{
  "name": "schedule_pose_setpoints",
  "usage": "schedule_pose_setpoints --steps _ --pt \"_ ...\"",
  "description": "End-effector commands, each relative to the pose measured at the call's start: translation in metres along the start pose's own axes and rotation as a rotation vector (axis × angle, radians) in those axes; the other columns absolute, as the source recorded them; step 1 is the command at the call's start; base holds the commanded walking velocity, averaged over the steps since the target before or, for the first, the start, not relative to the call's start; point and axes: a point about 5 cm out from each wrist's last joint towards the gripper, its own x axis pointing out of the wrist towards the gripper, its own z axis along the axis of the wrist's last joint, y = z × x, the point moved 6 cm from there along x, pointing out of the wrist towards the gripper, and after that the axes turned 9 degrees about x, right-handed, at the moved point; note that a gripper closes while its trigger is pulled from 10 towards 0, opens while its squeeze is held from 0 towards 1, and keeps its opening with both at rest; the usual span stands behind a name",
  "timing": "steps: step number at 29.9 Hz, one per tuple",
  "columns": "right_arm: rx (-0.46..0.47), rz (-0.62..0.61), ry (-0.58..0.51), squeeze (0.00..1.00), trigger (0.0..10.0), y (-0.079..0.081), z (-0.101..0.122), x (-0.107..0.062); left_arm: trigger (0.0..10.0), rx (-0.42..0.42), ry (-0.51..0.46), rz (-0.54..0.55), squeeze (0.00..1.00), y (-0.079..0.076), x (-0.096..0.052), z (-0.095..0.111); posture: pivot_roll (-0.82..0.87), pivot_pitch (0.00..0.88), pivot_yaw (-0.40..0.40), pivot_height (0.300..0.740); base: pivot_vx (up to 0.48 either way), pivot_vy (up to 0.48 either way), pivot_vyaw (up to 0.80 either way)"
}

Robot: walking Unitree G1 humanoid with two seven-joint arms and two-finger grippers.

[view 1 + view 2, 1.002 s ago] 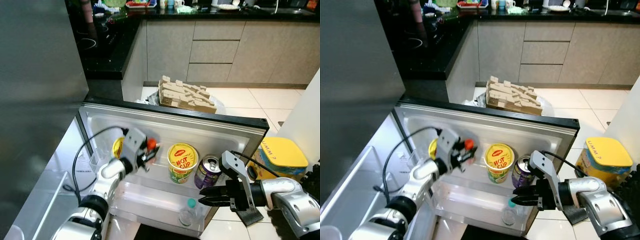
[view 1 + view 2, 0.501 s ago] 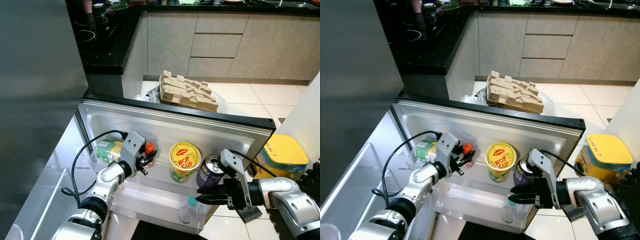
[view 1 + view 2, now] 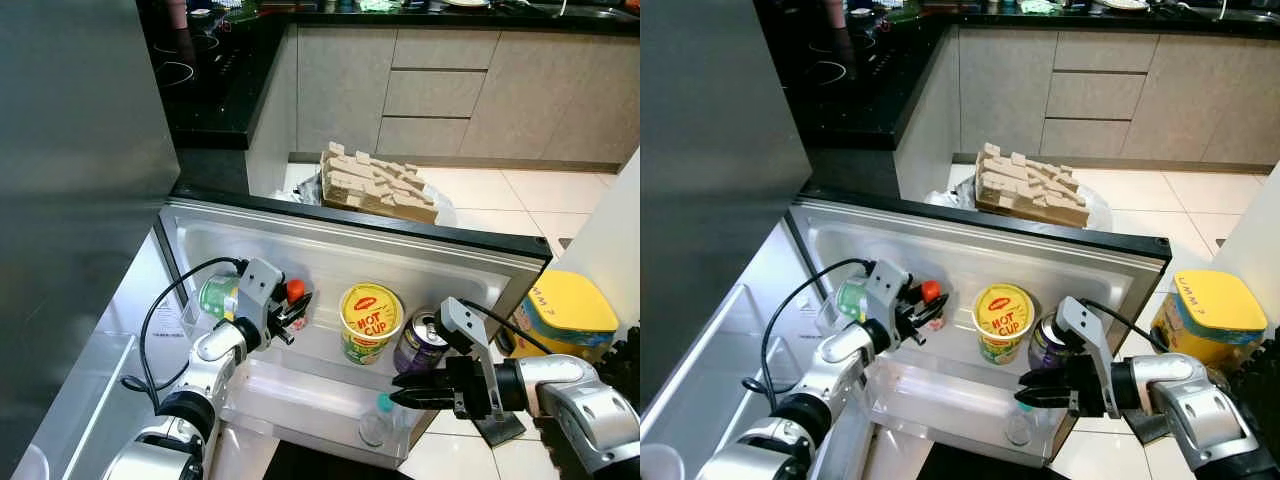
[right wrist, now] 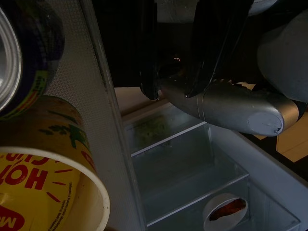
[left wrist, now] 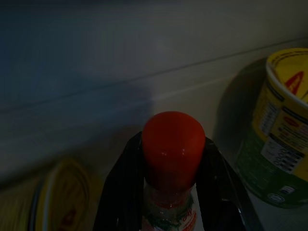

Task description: Restocking fridge

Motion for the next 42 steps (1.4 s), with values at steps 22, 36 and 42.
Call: schedule_pose_setpoints --steps 22,36,42 --pt "-0.014 -0.001 0.005 0.0 10.0 0.001 0.003 0.0 10.0 -0.063 -0.002 -0.057 1.0 -0.018 0.002 -0.006 -0.07 0.0 0.0 0.74 0.0 0.0 0.0" --pt "-0.015 -0.002 0.004 0.0 10.0 0.0 0.004 0.0 10.0 -0.079 -0.108 -0.066 0.0 0.002 -0.008 0.018 -0.07 0.0 0.002 0.74 0.0 0.0 0.0" --pt "-0.015 -0.004 0.005 0.0 10.0 0.0 0.003 0.0 10.0 -0.08 -0.122 -0.189 0.0 -0.001 -0.029 0.021 -0.07 0.0 0.001 0.74 0.0 0.0 0.0"
